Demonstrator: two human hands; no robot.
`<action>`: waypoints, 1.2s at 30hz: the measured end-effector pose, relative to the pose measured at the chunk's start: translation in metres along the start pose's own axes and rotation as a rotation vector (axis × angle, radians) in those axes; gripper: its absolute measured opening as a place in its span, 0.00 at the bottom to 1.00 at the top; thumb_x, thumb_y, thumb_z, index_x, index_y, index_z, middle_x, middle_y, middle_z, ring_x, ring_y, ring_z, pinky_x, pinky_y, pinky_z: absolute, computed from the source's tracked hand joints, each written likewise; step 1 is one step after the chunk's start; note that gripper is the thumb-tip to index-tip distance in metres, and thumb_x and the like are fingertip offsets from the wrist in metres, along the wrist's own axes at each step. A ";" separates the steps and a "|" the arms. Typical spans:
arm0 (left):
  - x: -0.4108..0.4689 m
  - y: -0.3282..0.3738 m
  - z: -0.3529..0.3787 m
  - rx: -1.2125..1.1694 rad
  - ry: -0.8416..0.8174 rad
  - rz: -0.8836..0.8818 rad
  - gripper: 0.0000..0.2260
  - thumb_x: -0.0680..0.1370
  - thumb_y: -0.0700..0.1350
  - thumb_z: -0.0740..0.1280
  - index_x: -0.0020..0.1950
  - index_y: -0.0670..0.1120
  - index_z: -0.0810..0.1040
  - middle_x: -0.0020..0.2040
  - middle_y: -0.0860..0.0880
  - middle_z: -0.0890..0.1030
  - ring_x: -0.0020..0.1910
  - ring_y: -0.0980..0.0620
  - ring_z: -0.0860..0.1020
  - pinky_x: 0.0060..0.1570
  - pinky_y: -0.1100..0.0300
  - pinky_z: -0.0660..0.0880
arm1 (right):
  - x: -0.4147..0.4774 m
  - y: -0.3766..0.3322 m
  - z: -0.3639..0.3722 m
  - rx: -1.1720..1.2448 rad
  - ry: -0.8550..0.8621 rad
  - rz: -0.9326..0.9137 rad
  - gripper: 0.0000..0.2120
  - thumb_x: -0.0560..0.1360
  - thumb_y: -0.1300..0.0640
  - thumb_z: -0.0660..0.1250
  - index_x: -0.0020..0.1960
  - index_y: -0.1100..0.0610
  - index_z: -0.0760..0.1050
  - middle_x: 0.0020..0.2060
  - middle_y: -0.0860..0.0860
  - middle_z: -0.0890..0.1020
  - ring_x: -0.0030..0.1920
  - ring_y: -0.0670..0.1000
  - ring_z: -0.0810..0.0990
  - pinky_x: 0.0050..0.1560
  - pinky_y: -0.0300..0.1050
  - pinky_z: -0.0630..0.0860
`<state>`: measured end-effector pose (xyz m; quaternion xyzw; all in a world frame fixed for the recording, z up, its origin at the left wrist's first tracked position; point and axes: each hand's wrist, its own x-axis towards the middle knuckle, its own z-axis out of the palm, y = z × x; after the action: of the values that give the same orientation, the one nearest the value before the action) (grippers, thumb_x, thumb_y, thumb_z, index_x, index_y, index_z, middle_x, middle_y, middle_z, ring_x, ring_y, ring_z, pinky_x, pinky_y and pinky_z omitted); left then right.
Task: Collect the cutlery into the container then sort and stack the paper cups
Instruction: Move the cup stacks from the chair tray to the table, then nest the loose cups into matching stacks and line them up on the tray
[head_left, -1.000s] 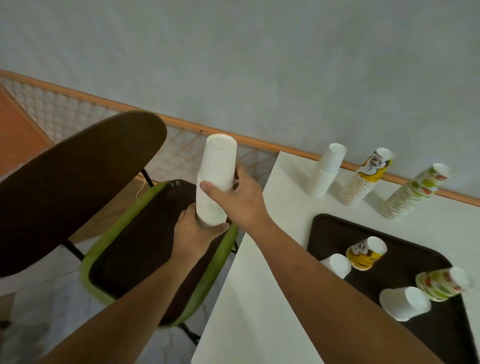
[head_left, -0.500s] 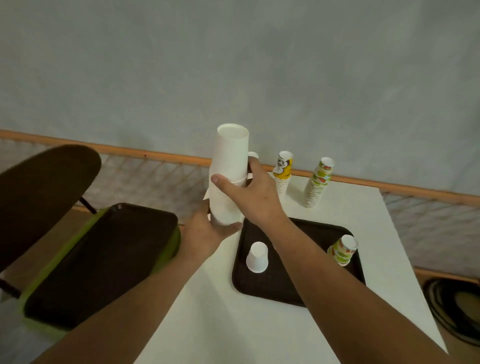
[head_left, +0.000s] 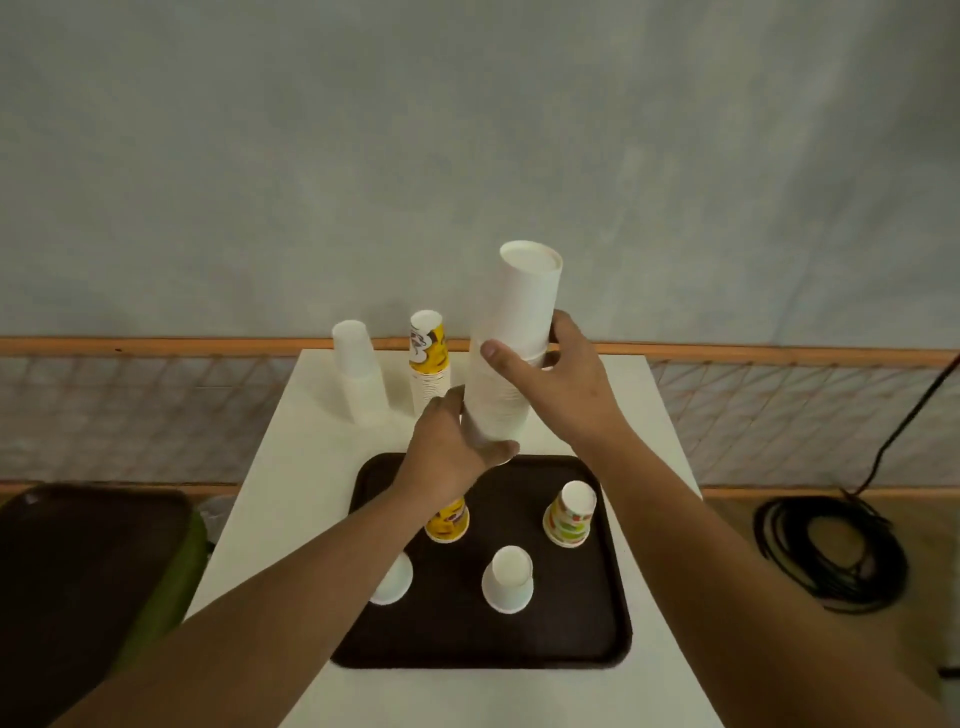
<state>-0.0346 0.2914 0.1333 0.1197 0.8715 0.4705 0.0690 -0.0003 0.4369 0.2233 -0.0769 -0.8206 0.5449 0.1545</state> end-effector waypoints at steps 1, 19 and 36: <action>0.013 0.002 0.013 -0.006 -0.020 -0.004 0.37 0.66 0.57 0.81 0.71 0.52 0.70 0.63 0.52 0.78 0.60 0.49 0.79 0.60 0.47 0.78 | 0.011 0.012 -0.010 -0.005 -0.007 0.008 0.26 0.72 0.38 0.75 0.64 0.43 0.71 0.54 0.36 0.79 0.53 0.38 0.79 0.46 0.35 0.74; 0.166 -0.020 0.219 -0.080 -0.130 -0.122 0.32 0.67 0.51 0.82 0.66 0.53 0.73 0.61 0.53 0.82 0.59 0.49 0.80 0.61 0.50 0.78 | 0.125 0.218 -0.073 0.015 -0.041 0.166 0.38 0.72 0.47 0.78 0.76 0.45 0.62 0.66 0.43 0.75 0.64 0.48 0.76 0.63 0.52 0.78; 0.178 -0.054 0.238 0.036 -0.129 -0.232 0.32 0.71 0.52 0.80 0.72 0.49 0.73 0.65 0.51 0.81 0.61 0.50 0.80 0.61 0.56 0.77 | 0.143 0.273 -0.063 0.071 -0.041 0.192 0.49 0.73 0.48 0.78 0.82 0.47 0.48 0.74 0.43 0.69 0.70 0.47 0.72 0.66 0.45 0.72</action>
<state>-0.1586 0.5031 -0.0437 0.0491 0.8815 0.4351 0.1766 -0.1254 0.6416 0.0196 -0.1384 -0.7927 0.5873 0.0873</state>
